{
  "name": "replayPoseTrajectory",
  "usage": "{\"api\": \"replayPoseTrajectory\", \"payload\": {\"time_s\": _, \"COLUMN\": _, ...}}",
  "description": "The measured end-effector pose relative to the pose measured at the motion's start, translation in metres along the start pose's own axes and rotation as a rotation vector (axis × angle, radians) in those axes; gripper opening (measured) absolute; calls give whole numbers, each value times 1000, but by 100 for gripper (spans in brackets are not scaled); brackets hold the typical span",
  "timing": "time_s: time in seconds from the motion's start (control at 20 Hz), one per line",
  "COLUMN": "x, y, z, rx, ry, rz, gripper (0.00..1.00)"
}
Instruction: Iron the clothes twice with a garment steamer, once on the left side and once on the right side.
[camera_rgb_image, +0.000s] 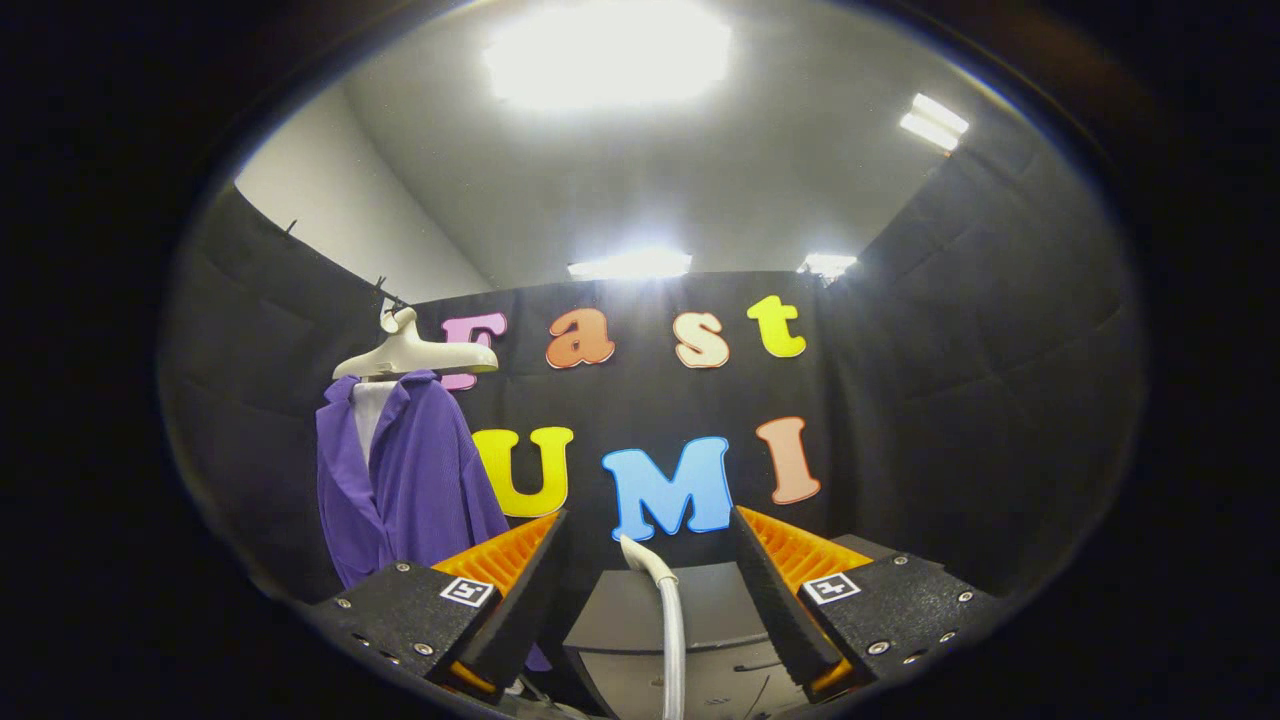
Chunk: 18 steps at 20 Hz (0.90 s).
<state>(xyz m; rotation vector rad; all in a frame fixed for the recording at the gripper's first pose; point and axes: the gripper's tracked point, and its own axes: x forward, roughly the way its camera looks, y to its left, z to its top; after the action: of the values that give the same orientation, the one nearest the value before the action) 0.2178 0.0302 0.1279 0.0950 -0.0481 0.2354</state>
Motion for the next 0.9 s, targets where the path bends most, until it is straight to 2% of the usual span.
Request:
{"api": "replayPoseTrajectory", "payload": {"time_s": 0.15, "x": 62, "y": -13, "z": -4, "rx": 23, "ry": 66, "rz": 62, "gripper": 95}}
{"api": "replayPoseTrajectory", "payload": {"time_s": 0.4, "x": 146, "y": -24, "z": -66, "rx": 112, "ry": 302, "rz": 163, "gripper": 95}}
{"api": "replayPoseTrajectory", "payload": {"time_s": 0.6, "x": 204, "y": -25, "z": -120, "rx": 163, "ry": 454, "rz": 207, "gripper": 94}}
{"api": "replayPoseTrajectory", "payload": {"time_s": 0.9, "x": 266, "y": -14, "z": -187, "rx": 318, "ry": 684, "rz": 243, "gripper": 92}}
